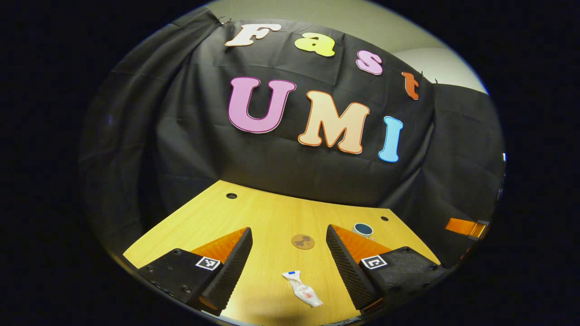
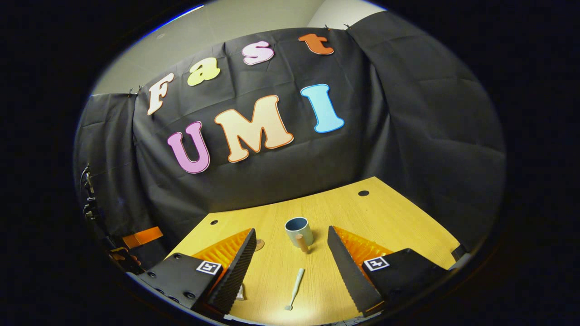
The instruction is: Put the toothbrush and toothpaste on the desktop into the cup, then pick up the cup and place it on the coaster on the desktop.
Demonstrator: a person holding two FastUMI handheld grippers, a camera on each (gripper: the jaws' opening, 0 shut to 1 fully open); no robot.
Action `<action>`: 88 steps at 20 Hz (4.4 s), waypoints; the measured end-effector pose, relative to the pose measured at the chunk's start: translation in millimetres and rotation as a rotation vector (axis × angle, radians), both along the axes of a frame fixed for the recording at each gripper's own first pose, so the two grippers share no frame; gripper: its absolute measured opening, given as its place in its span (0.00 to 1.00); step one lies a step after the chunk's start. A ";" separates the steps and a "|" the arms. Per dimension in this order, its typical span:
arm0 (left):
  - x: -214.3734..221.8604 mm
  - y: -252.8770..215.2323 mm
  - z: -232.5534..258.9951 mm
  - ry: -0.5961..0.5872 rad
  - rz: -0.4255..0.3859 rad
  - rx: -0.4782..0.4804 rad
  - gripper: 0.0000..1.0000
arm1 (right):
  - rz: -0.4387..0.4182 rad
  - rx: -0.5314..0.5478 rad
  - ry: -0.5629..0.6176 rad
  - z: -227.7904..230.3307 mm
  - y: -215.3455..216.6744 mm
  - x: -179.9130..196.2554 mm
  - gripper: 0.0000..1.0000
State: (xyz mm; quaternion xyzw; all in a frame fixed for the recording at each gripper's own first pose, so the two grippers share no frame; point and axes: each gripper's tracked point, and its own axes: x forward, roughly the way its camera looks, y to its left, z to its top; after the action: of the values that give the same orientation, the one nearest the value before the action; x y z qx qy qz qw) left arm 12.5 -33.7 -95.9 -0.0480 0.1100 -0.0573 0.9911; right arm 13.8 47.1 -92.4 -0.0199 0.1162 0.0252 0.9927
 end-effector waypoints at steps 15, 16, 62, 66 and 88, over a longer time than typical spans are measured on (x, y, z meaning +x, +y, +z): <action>1.9 34.6 -36.9 0.098 -0.038 0.023 0.96 | -0.054 -0.062 0.207 -86.3 21.7 12.9 0.98; 2.2 39.6 -38.5 0.102 -0.038 0.027 0.96 | -0.055 -0.073 0.229 -95.1 23.1 15.7 0.98; -16.6 74.6 -135.1 0.340 0.255 -0.007 0.97 | -0.189 -0.381 1.015 -307.5 -37.5 91.9 0.32; -15.2 64.7 -140.1 0.354 0.233 -0.013 0.97 | -0.147 -0.392 1.019 -308.9 -34.2 91.4 0.15; 8.6 -45.8 -203.1 0.760 0.022 0.045 0.98 | -0.042 -0.223 0.890 -303.8 -37.2 87.3 0.06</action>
State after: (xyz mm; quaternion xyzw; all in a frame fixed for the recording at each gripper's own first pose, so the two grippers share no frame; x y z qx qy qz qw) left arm 21.1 -79.5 -299.0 -0.0453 0.4704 -0.0226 0.8810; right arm 101.1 9.9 -396.2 -0.1115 0.5338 -0.0016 0.8382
